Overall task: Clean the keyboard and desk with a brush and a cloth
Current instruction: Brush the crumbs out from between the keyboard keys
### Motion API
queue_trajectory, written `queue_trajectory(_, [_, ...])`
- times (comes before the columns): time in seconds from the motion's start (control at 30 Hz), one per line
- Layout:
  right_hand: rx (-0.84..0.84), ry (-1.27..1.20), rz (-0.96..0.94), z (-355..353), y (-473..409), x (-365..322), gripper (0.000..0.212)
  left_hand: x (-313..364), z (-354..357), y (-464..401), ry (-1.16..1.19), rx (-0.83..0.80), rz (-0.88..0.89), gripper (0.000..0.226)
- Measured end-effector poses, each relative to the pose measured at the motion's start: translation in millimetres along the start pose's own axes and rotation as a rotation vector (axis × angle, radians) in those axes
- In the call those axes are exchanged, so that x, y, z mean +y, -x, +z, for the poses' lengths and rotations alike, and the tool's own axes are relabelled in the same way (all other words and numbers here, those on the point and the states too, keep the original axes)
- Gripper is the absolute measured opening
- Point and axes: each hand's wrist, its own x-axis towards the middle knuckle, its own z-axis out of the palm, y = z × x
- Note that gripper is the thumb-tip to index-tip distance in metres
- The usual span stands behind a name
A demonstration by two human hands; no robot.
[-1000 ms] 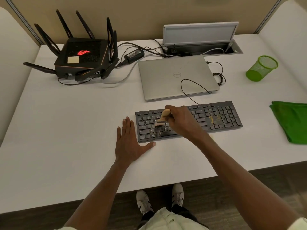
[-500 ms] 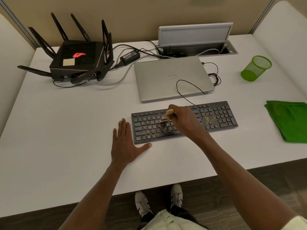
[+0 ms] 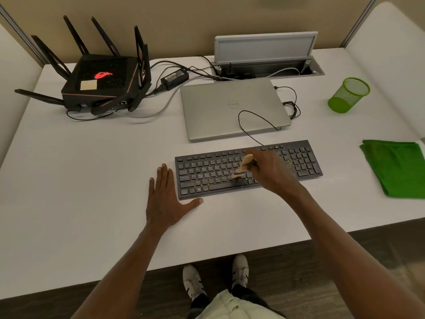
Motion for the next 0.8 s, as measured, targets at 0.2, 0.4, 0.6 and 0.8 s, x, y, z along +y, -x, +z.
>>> queue_trajectory(0.2, [0.166,-0.107,0.272,0.8,-16.8,-12.1,0.019,-1.6,-0.4,-0.1,-0.004,0.002,-0.004,0.14])
queue_trajectory(0.4, [0.242,-0.089,0.479,-6.8,-12.1,12.9,0.019,-2.1,1.0,-0.6,-0.011,-0.002,-0.013,0.14])
queue_trajectory(0.6, [0.38,-0.115,0.509,-33.5,3.8,14.6,0.022,-1.7,0.7,-1.2,-0.019,-0.011,-0.015,0.14])
queue_trajectory(0.8, [0.182,-0.199,0.227,-8.9,-4.4,-5.7,0.015,-1.0,-0.7,-0.1,-0.012,-0.005,-0.013,0.14])
